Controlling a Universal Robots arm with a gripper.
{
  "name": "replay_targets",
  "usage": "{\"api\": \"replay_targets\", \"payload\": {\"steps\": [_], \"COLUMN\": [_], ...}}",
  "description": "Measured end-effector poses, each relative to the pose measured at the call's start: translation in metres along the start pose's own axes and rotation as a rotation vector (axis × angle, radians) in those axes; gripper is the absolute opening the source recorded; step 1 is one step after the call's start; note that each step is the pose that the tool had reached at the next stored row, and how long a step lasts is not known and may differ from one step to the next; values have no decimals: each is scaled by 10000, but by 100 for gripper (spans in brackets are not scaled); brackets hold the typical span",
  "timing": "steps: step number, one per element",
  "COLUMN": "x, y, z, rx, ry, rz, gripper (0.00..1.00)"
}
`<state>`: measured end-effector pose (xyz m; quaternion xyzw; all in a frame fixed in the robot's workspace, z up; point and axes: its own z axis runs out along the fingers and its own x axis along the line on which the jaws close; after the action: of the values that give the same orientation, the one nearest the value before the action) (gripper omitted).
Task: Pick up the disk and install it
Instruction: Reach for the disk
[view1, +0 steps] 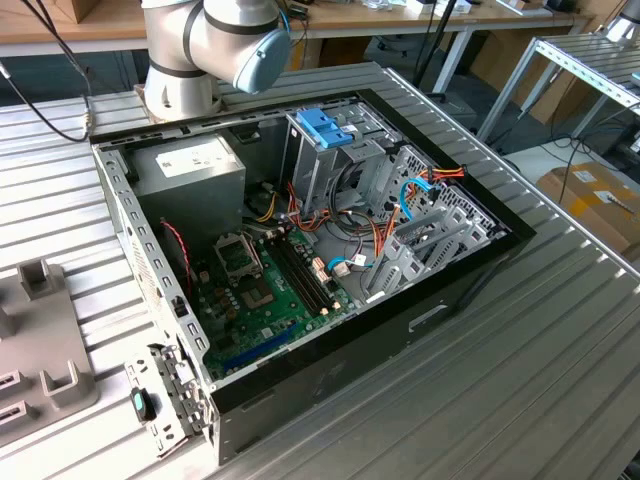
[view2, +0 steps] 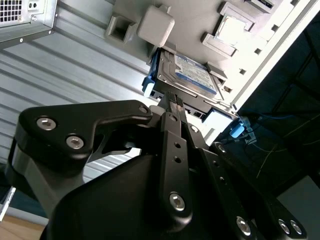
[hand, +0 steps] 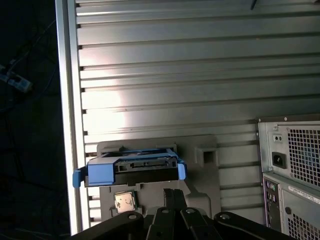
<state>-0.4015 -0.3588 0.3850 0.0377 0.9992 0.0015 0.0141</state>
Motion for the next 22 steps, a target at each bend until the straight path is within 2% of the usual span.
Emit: {"api": "replay_targets", "payload": {"steps": [6, 10, 15, 20, 22], "x": [17, 70, 189, 256, 338], "y": [3, 7, 15, 18, 19], "z": [18, 33, 60, 76, 90], "rx": [43, 64, 111, 137, 157], "ry": [-2, -4, -8, -10, -12], "rz": [-1, -2, 1, 2, 1], "gripper": [11, 11, 11, 11, 11]}}
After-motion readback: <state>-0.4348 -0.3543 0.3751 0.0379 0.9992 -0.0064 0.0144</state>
